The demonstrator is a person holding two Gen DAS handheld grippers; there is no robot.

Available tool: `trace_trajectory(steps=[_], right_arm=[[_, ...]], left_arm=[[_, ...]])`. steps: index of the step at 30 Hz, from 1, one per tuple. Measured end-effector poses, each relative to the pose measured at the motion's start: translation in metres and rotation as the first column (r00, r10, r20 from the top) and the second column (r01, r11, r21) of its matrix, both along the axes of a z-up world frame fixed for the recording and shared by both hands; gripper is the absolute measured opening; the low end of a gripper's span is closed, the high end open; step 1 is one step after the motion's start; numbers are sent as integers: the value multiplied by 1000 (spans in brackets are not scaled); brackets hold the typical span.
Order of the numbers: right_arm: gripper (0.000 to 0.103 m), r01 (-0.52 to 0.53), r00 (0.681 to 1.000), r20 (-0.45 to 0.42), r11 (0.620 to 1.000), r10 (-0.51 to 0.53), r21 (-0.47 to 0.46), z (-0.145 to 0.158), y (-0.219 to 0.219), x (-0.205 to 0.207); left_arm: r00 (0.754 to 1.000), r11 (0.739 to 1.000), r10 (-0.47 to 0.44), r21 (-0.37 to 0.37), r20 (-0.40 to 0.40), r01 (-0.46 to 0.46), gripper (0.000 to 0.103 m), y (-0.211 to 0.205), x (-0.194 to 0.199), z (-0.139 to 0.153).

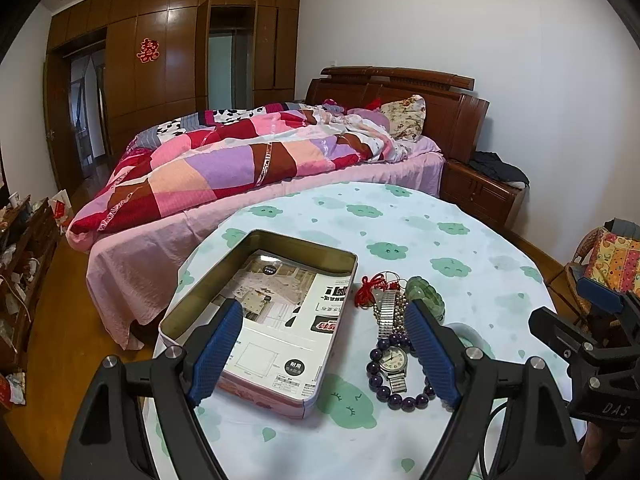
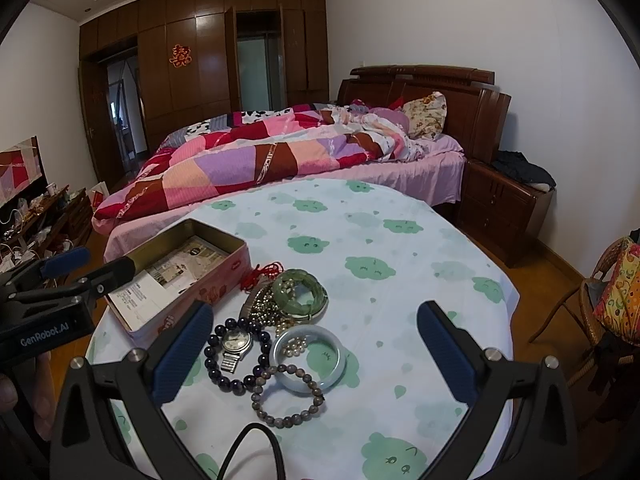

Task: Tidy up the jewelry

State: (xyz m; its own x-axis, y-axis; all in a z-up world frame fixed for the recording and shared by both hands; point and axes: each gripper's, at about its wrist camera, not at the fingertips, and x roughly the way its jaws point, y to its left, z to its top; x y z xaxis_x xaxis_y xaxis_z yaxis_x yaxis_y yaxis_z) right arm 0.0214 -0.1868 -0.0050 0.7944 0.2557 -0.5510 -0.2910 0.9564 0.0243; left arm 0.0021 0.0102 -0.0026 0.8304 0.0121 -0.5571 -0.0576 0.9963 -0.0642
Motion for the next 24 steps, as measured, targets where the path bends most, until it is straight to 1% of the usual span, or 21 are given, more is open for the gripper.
trace_trajectory(steps=[14, 24], right_arm=[[103, -2, 1000, -3, 1000, 2, -8, -5, 4, -1], [103, -1, 1000, -3, 1000, 1, -9, -7, 5, -2]], left_arm=[[1000, 1000, 8, 18, 1, -8, 83, 3, 0, -1], [1000, 1000, 6, 15, 1, -6, 83, 1, -1, -1]])
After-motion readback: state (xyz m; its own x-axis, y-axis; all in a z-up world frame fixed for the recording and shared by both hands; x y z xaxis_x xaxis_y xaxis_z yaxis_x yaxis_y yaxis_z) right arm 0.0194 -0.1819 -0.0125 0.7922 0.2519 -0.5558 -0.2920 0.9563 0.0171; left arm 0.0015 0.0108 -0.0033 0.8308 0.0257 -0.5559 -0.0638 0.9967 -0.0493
